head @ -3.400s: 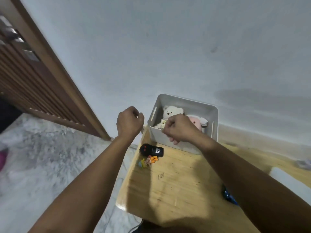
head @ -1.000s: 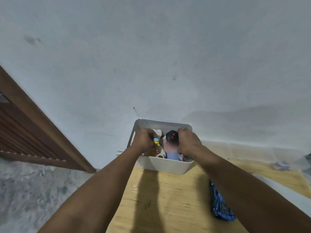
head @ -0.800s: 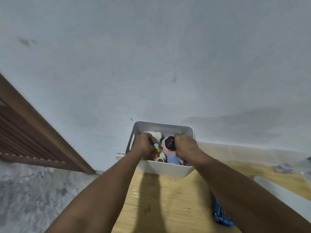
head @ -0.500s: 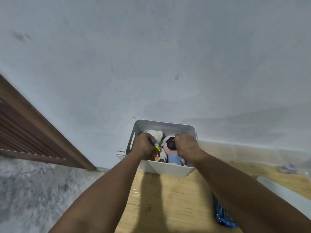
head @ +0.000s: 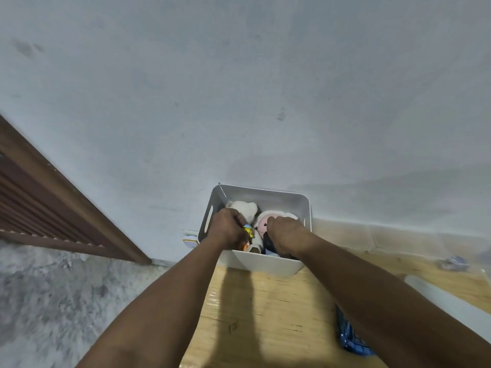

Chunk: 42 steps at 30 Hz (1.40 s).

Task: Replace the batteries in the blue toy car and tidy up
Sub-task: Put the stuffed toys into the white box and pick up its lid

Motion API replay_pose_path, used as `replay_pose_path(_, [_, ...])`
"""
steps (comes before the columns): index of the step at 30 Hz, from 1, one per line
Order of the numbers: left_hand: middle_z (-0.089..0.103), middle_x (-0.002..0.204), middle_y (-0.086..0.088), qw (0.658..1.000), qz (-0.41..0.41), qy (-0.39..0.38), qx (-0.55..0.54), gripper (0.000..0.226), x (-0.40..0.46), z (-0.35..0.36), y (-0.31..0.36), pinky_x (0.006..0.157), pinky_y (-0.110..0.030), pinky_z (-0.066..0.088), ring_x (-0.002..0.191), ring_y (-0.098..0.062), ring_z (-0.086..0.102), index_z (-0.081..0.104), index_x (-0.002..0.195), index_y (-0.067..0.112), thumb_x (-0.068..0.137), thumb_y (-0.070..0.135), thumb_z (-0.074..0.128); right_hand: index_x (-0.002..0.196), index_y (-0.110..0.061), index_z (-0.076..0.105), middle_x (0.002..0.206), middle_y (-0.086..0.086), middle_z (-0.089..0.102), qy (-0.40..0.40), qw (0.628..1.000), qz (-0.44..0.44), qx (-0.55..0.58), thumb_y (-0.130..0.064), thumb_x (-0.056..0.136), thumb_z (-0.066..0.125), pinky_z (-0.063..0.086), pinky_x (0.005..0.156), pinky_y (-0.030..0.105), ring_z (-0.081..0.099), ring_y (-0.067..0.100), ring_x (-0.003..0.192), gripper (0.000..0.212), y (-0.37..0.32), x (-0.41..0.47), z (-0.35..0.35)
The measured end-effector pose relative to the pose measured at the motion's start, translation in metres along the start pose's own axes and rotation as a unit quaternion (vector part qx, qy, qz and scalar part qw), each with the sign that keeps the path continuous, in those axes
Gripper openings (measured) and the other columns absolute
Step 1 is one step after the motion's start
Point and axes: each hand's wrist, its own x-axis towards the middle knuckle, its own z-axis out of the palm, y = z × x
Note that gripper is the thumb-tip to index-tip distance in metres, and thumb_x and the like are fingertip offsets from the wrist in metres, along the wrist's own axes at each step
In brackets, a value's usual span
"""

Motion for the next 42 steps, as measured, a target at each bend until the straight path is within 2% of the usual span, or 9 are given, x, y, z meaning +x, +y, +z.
replay_pose_path(6, [0.067, 0.073, 0.005, 1.000, -0.006, -0.003, 0.020, 0.027, 0.000, 0.001, 0.002, 0.066, -0.022, 0.053, 0.077, -0.018, 0.067, 0.061, 0.060, 0.022, 0.065, 0.006, 0.082, 0.127, -0.005, 0.048, 0.126, 0.016, 0.058, -0.041, 0.998, -0.003, 0.051, -0.025, 0.093, 0.055, 0.045, 0.084, 0.034, 0.057, 0.031, 0.114, 0.040, 0.007, 0.001, 0.013])
replay_pose_path(10, [0.070, 0.084, 0.000, 1.000, -0.011, 0.003, 0.022, 0.023, 0.000, 0.002, 0.002, 0.075, -0.025, 0.055, 0.084, -0.019, 0.067, 0.062, 0.065, 0.024, 0.071, 0.009, 0.080, 0.125, -0.007, 0.056, 0.124, 0.015, 0.060, -0.060, 0.997, -0.015, 0.037, -0.016, 0.082, 0.069, 0.049, 0.085, 0.033, 0.060, 0.031, 0.111, 0.046, 0.013, 0.002, 0.010])
replay_pose_path(15, [0.068, 0.081, -0.005, 0.999, -0.027, 0.018, -0.015, 0.012, 0.002, -0.002, 0.000, 0.068, -0.025, 0.049, 0.082, -0.024, 0.065, 0.072, 0.080, 0.011, 0.074, 0.021, 0.070, 0.126, -0.011, 0.058, 0.121, 0.012, 0.062, -0.041, 0.998, -0.014, 0.034, -0.020, 0.069, 0.083, 0.050, 0.082, 0.032, 0.060, 0.029, 0.110, 0.063, 0.017, 0.002, 0.009])
replay_pose_path(17, [0.069, 0.085, -0.012, 0.997, -0.047, 0.051, -0.044, 0.027, 0.004, -0.004, 0.000, 0.067, -0.029, 0.047, 0.082, -0.028, 0.063, 0.071, 0.082, 0.007, 0.072, 0.029, 0.061, 0.122, -0.012, 0.060, 0.119, 0.012, 0.063, -0.033, 0.998, -0.013, 0.042, -0.023, 0.069, 0.083, 0.049, 0.079, 0.031, 0.061, 0.028, 0.108, 0.059, 0.017, 0.002, 0.010])
replay_pose_path(19, [0.070, 0.086, -0.013, 0.991, -0.058, 0.093, -0.080, 0.026, 0.006, -0.004, -0.001, 0.071, -0.031, 0.050, 0.083, -0.027, 0.064, 0.069, 0.078, 0.009, 0.076, 0.034, 0.063, 0.117, -0.012, 0.061, 0.115, 0.011, 0.064, -0.024, 0.998, -0.015, 0.053, -0.025, 0.072, 0.080, 0.047, 0.075, 0.032, 0.061, 0.029, 0.105, 0.051, 0.018, 0.003, 0.011])
replay_pose_path(24, [0.071, 0.094, -0.018, 0.985, -0.046, 0.162, -0.037, 0.017, 0.007, 0.001, 0.004, 0.072, -0.027, 0.043, 0.093, -0.034, 0.065, 0.073, 0.089, 0.000, 0.086, 0.016, 0.065, 0.115, -0.011, 0.062, 0.114, 0.013, 0.064, -0.006, 0.998, -0.021, 0.061, -0.023, 0.080, 0.073, 0.045, 0.076, 0.032, 0.060, 0.030, 0.105, 0.039, 0.021, 0.002, 0.015])
replay_pose_path(33, [0.069, 0.103, -0.017, 0.986, -0.027, 0.151, 0.066, 0.023, 0.017, 0.002, -0.008, 0.082, -0.035, 0.053, 0.098, -0.032, 0.065, 0.068, 0.104, 0.003, 0.087, 0.018, 0.064, 0.118, -0.010, 0.061, 0.120, 0.015, 0.062, 0.004, 0.997, -0.030, 0.069, -0.016, 0.084, 0.068, 0.046, 0.080, 0.031, 0.059, 0.031, 0.110, 0.036, 0.023, 0.000, 0.017])
replay_pose_path(38, [0.069, 0.098, -0.017, 0.988, -0.040, 0.139, 0.054, 0.024, 0.014, -0.003, -0.008, 0.074, -0.032, 0.051, 0.091, -0.032, 0.065, 0.070, 0.098, 0.006, 0.086, 0.026, 0.067, 0.118, -0.014, 0.066, 0.118, 0.013, 0.063, 0.039, 0.993, -0.024, 0.106, -0.015, 0.083, 0.068, 0.049, 0.085, 0.033, 0.061, 0.030, 0.105, 0.036, 0.025, -0.004, 0.008])
replay_pose_path(42, [0.068, 0.095, -0.014, 0.986, -0.041, 0.155, 0.045, 0.029, 0.002, -0.011, 0.003, 0.068, -0.030, 0.050, 0.088, -0.033, 0.065, 0.067, 0.097, 0.006, 0.078, 0.028, 0.071, 0.105, -0.017, 0.071, 0.112, 0.010, 0.067, 0.084, 0.978, 0.000, 0.191, -0.014, 0.082, 0.069, 0.051, 0.082, 0.031, 0.063, 0.027, 0.100, 0.023, 0.037, -0.009, -0.002])
